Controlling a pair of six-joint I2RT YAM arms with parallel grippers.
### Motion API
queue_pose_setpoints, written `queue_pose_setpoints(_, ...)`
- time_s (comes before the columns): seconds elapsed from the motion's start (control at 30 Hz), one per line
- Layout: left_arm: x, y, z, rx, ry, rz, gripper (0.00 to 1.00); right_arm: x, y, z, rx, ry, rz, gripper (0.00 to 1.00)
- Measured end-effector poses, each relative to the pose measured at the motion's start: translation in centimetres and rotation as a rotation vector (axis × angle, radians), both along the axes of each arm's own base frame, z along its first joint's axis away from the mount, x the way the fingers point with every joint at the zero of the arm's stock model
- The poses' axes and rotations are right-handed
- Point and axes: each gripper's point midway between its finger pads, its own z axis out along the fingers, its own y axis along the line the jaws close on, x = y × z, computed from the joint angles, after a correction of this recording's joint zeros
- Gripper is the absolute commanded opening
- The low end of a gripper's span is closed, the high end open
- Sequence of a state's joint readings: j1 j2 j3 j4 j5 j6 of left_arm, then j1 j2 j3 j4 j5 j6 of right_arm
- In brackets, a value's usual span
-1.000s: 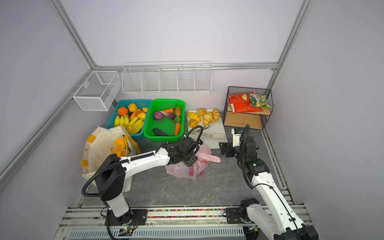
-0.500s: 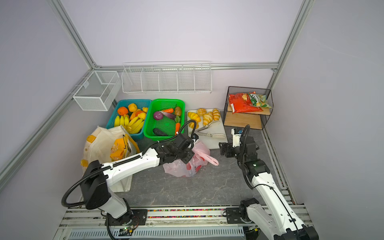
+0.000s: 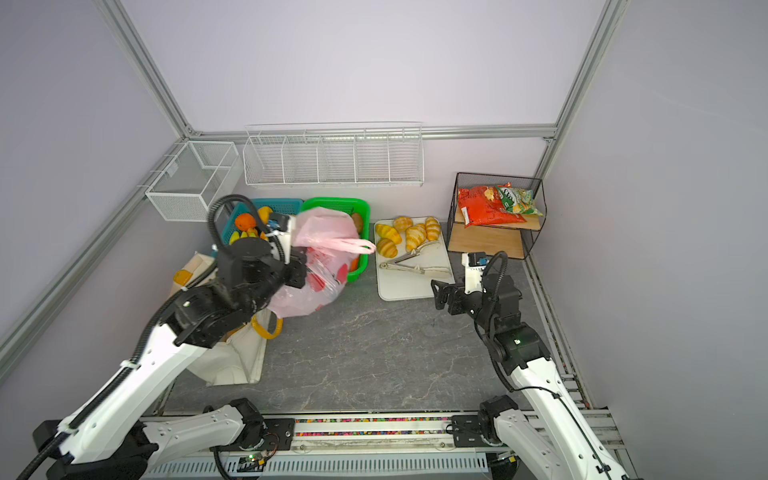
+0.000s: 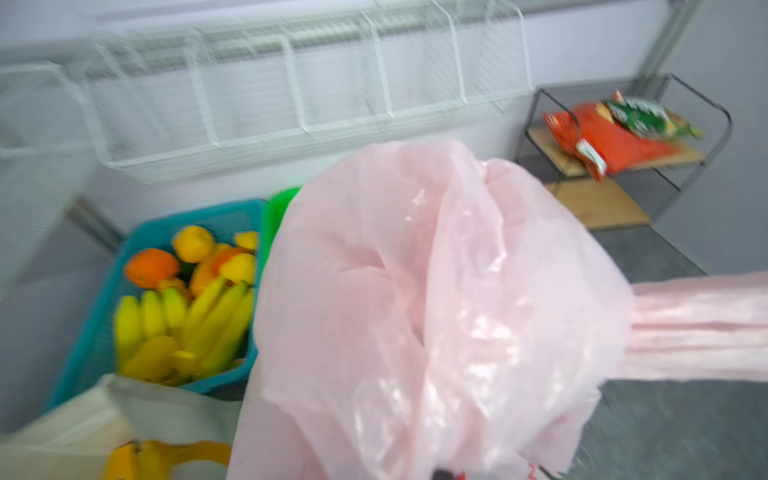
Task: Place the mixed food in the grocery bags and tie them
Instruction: 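Carry the pink bag toward the tote while the right gripper grasps its rim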
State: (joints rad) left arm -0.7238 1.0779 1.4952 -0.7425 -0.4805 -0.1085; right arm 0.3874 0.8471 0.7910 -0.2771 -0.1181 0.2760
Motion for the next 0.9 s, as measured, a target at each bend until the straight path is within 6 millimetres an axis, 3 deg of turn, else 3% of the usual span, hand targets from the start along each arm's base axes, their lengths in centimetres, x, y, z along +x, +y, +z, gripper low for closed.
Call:
queue_pose_setpoints(0.1, -0.8, 5.3, 3.6, 0.012, -0.061, 0.194, 0.0, -1.3, 5.5, -1.2, -0.01, 0.062, 0.171, 0.95)
queue_pose_setpoints(0.17, -1.3, 8.6, 3.9, 0.04, -0.059, 0.308, 0.0, -2.5, 8.8, -2.1, -0.03, 0.097, 0.271, 0.94)
queue_pose_setpoints(0.27, -2.1, 13.3, 2.6, 0.111, -0.013, 0.468, 0.0, -3.9, 13.1, -2.7, -0.047, 0.129, 0.389, 0.93)
queue_pose_setpoints(0.4, -2.7, 17.3, -0.7, 0.227, 0.09, 0.612, 0.0, -5.3, 19.4, -1.9, -0.016, 0.154, 0.521, 0.91)
queue_pose_setpoints(0.57, -2.0, 20.4, -6.4, 0.354, 0.277, 0.686, 0.0, -7.4, 26.8, -0.5, 0.067, 0.215, 0.652, 0.87)
queue_pose_setpoints(0.67, -0.8, 20.3, -9.2, 0.405, 0.373, 0.66, 0.0, -8.3, 30.2, -0.5, 0.11, 0.271, 0.697, 0.83)
queue_pose_setpoints(0.9, 1.6, 19.9, -11.3, 0.453, 0.449, 0.642, 0.0, -7.4, 36.1, -1.6, 0.181, 0.382, 0.699, 0.72)
